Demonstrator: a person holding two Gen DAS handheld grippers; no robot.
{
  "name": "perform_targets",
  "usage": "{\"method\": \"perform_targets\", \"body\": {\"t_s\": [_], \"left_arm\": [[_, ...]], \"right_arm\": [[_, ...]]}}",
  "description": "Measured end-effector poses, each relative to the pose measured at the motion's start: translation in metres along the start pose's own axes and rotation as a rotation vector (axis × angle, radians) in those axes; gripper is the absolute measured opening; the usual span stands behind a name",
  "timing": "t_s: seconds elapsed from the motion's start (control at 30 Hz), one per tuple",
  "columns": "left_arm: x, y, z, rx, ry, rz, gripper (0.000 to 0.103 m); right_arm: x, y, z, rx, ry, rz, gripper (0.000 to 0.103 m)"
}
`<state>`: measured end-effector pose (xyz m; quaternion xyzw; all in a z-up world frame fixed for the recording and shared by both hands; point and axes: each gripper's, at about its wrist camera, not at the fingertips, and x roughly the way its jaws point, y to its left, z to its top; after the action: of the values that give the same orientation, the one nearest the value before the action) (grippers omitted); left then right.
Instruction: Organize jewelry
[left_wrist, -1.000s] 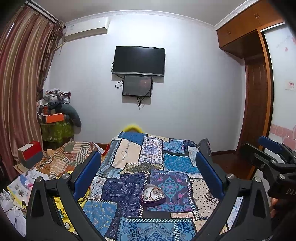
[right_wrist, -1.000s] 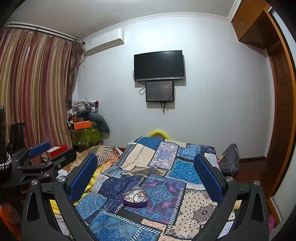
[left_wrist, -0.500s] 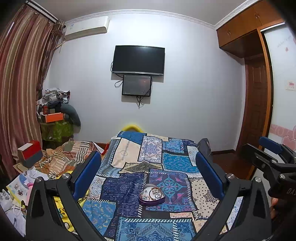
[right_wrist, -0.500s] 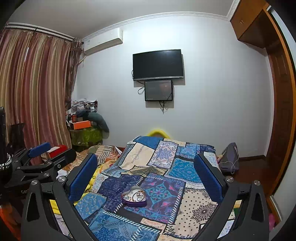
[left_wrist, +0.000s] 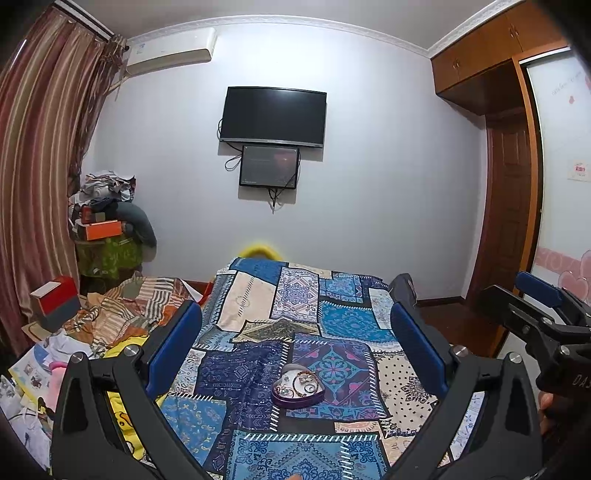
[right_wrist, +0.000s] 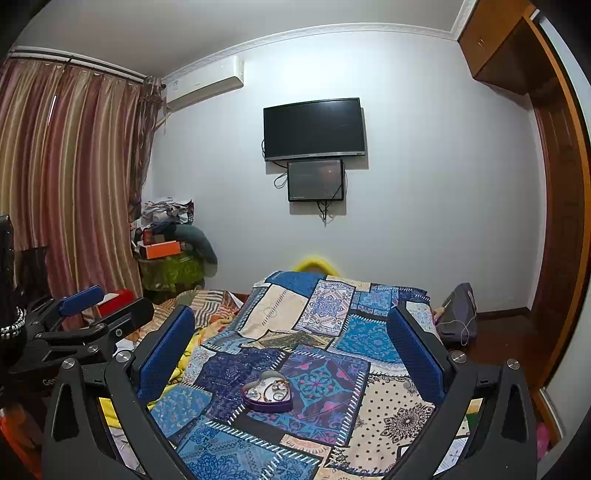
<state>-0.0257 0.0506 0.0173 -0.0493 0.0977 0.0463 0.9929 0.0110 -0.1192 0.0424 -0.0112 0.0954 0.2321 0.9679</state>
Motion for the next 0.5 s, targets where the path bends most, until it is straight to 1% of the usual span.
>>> {"method": "perform_targets", "body": {"t_s": [0.5], "left_arm": [[0.0015, -0.002, 0.0, 0.004, 0.004, -0.02, 0.102]], "right_arm": [[0.0005, 0.0007, -0.0006, -0.001, 0.003, -0.003, 0.103]]}}
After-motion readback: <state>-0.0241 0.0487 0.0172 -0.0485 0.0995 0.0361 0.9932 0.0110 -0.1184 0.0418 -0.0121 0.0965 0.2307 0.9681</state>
